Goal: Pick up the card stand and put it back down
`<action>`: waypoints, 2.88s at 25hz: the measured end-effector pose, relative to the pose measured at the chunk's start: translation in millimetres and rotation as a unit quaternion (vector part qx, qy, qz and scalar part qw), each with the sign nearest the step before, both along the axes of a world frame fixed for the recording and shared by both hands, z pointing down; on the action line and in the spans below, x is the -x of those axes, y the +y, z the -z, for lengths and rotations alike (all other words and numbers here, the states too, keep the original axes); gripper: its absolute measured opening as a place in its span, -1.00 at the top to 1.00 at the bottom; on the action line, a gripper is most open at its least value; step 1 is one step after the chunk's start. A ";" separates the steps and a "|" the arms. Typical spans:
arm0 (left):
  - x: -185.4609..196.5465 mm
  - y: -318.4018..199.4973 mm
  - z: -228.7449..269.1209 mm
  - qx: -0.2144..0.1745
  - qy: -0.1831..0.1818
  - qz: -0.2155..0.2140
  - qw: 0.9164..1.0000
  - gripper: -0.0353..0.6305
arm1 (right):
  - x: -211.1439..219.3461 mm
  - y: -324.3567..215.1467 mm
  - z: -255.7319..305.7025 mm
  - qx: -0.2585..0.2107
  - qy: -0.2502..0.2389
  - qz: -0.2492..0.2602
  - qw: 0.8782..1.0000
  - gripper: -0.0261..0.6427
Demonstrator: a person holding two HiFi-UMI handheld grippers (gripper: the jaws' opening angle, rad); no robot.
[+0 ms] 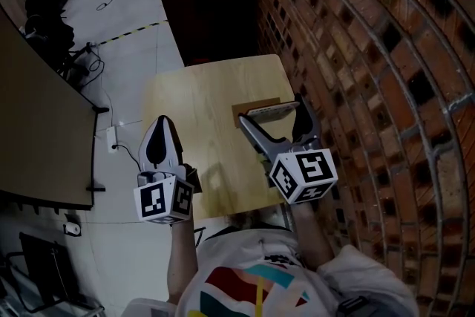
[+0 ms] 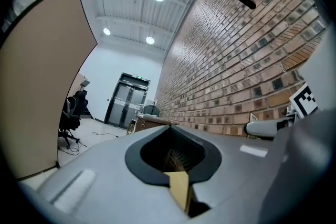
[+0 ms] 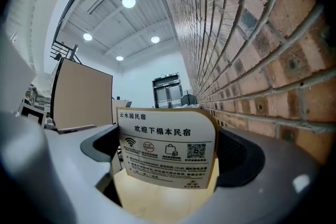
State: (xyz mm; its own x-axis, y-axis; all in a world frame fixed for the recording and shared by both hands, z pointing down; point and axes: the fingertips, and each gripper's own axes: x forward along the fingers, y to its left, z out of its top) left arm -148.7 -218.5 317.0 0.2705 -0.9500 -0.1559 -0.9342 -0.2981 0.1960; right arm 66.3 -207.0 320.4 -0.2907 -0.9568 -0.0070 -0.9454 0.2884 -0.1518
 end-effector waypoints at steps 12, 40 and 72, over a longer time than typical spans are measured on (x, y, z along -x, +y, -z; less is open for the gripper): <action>5.0 5.7 2.7 0.000 0.011 0.007 1.000 0.88 | 2.4 5.0 1.6 -0.002 -0.004 0.004 1.000 -0.74; 72.6 -39.7 -93.8 0.115 -0.021 0.112 0.987 0.88 | -28.7 -290.5 -257.8 0.214 0.070 -0.017 0.974 -0.74; 12.3 -19.8 -13.5 0.008 -0.003 0.033 0.999 0.88 | -14.7 -80.8 23.2 -0.081 -0.054 0.015 0.995 0.92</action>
